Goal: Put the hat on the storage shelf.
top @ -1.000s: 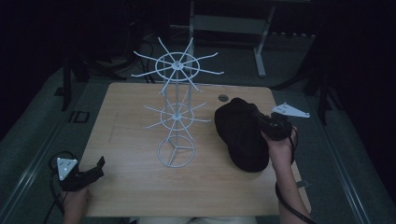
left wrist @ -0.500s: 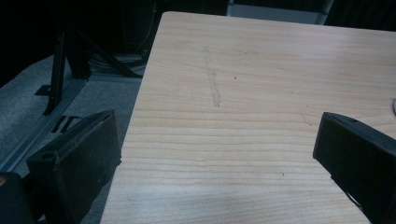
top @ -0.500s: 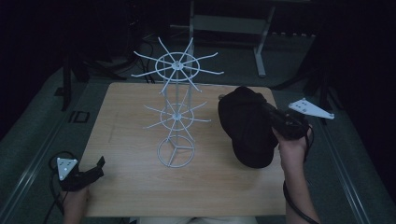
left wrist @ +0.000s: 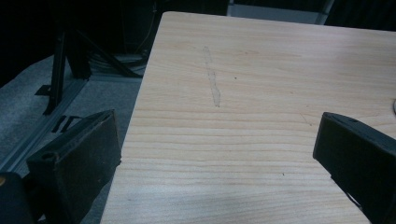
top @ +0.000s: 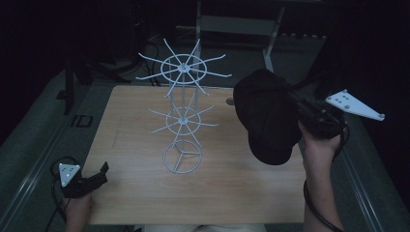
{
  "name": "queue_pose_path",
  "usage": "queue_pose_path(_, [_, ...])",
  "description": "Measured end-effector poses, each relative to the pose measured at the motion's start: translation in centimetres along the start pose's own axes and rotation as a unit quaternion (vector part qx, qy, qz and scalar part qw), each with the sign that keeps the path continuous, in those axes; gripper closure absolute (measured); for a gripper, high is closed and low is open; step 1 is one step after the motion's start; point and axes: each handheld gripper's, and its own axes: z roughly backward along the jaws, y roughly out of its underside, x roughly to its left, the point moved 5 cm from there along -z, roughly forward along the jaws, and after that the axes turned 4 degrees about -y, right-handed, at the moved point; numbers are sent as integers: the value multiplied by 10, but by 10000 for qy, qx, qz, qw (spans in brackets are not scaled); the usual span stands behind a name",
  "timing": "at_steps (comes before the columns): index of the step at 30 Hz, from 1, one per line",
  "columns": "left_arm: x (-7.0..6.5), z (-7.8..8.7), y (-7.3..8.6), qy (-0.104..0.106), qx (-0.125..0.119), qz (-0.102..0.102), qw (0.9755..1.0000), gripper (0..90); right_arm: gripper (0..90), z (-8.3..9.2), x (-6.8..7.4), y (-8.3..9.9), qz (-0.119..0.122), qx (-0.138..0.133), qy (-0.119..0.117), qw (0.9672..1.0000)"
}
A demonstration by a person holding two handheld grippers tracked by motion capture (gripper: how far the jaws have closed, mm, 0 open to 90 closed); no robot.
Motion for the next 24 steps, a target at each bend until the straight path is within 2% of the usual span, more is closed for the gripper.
queue_pose_path(9, [0, 0, 0, 0, 5, -8, 10000, 15, 830, 17, 6, -33, 82, -396, -28, 9992])
queue_pose_path(14, [0, 0, 0, -4, 16, -7, 10000, 15, 830, 21, 17, -56, 197, -650, -88, 9977])
queue_pose_path(15, [0, 0, 0, -4, 16, -7, 10000, 15, 830, 21, 17, -56, 197, -650, -88, 9977])
queue_pose_path(18, [0, 0, 0, 2, 14, -9, 10000, 15, 830, 23, 29, -70, 348, -789, -134, 9962])
queue_pose_path(19, [0, 0, 0, 4, 8, -9, 10000, 14, 830, 23, 36, -78, 395, -849, -219, 9954])
queue_pose_path(21, [0, 0, 0, 7, 8, -8, 10000, 15, 830, 23, 40, -81, 409, -897, -262, 9948])
queue_pose_path(24, [0, 0, 0, 10, 12, -10, 10000, 14, 830, 23, 52, -92, 487, -1028, -485, 9923])
